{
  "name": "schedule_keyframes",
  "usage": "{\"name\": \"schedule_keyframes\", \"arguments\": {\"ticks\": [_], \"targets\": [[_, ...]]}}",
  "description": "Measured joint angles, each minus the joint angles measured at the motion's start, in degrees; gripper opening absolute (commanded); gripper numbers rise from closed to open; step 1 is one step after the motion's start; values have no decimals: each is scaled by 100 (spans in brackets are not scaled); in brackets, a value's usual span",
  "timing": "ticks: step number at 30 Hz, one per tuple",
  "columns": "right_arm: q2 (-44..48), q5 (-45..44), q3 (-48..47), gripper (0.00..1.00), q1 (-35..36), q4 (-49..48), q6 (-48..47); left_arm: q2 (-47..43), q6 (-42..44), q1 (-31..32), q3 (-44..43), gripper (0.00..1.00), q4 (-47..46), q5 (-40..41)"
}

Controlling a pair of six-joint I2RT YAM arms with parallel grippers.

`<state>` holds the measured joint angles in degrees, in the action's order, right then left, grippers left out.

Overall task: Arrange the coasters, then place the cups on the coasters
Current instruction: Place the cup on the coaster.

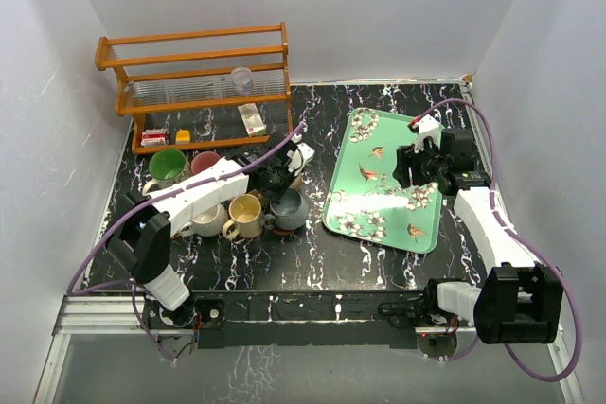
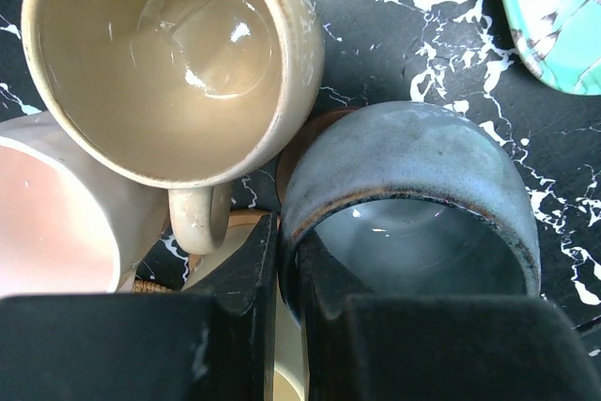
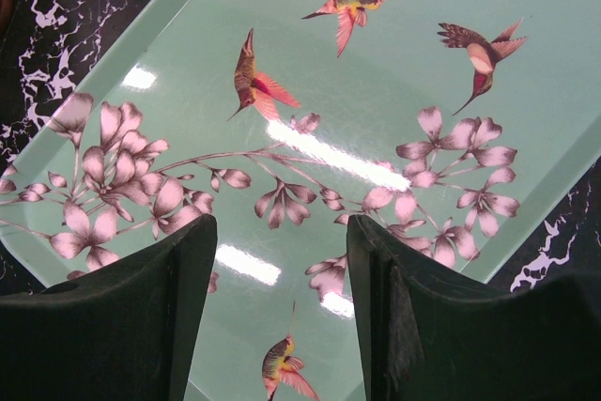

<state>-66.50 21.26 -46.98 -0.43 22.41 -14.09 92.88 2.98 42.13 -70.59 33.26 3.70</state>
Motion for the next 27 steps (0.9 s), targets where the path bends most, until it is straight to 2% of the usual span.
{"name": "schedule_keyframes", "arguments": {"ticks": [27], "targets": [[-46,83,2,59,-79,2,-63,-310,57,15,323,0,-20,275]]}}
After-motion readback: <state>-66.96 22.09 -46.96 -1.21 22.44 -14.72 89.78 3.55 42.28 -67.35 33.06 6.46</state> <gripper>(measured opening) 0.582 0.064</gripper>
